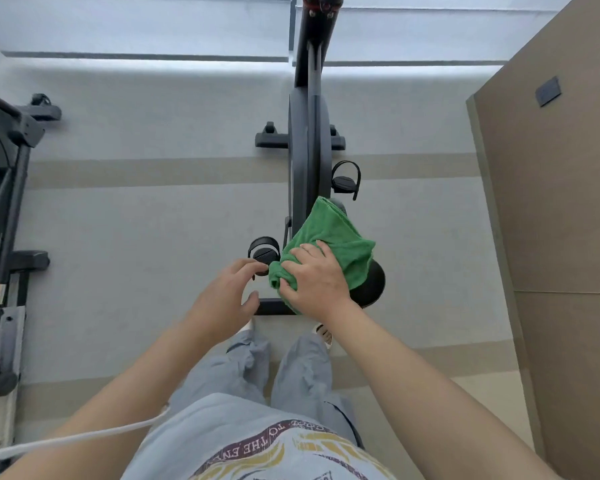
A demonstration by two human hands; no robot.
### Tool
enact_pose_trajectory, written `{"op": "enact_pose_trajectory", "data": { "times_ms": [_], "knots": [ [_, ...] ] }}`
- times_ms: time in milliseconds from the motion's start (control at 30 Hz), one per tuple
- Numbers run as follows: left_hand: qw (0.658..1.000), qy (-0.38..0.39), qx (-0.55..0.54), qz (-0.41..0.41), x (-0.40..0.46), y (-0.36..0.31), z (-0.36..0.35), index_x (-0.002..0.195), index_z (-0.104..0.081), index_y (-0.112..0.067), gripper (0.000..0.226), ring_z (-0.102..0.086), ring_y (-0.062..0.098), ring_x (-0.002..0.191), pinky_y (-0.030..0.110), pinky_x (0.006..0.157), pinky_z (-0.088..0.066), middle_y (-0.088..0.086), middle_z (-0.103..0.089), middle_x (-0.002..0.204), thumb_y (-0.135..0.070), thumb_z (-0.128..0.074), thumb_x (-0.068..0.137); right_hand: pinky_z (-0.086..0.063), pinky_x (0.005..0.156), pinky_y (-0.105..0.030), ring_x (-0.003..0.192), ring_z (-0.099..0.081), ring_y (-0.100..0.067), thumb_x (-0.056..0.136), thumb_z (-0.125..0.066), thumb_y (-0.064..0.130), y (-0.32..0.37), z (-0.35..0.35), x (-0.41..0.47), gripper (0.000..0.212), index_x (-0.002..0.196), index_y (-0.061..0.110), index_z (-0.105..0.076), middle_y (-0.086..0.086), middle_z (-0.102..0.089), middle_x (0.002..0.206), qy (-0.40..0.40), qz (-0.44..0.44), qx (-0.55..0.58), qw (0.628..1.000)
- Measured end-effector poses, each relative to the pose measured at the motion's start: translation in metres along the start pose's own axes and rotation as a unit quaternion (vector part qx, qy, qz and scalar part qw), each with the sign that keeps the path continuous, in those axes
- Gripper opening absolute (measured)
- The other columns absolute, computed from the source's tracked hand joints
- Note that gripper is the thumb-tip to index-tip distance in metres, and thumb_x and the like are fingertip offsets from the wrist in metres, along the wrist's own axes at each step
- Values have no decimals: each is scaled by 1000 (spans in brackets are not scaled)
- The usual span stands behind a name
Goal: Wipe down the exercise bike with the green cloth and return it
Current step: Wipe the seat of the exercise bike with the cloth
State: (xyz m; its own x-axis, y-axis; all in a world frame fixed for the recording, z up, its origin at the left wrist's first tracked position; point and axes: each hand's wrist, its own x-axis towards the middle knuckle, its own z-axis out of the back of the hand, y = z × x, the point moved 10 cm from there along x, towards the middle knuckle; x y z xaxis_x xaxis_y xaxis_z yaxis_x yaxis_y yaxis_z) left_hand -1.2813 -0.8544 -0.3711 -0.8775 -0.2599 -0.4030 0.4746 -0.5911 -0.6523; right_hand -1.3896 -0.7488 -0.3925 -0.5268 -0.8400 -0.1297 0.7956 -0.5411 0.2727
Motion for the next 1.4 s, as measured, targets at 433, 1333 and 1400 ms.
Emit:
{"op": "enact_pose_trajectory", "data": {
  "times_ms": [433,1333,1400],
  "knots": [
    [994,61,48,-82,2,-45,-36,150,-52,-27,54,-42,11,144,19,110,-34,-11,-43,158,-23,-62,97,-25,127,-52,161,-22,-20,107,-49,43,-68,12,-114,50,156,32,-50,9,-35,169,-74,-106,81,988],
    [986,148,76,-18,8,-58,-65,163,-35,-33,75,-51,15,140,22,102,-43,-24,-9,173,-19,-56,92,-48,104,-58,143,-44,-38,108,-33,51,-117,2,-75,56,158,27,-42,-9,-46,157,9,-399,79,914],
    [985,146,88,-7,9,-60,-64,162,-35,-36,74,-43,10,146,28,100,-48,-27,-9,172,-21,-56,92,-49,94,-51,122,-60,-40,111,-31,48,-144,3,-45,50,136,16,-59,-13,-63,134,21,-404,132,905]
  ]
}}
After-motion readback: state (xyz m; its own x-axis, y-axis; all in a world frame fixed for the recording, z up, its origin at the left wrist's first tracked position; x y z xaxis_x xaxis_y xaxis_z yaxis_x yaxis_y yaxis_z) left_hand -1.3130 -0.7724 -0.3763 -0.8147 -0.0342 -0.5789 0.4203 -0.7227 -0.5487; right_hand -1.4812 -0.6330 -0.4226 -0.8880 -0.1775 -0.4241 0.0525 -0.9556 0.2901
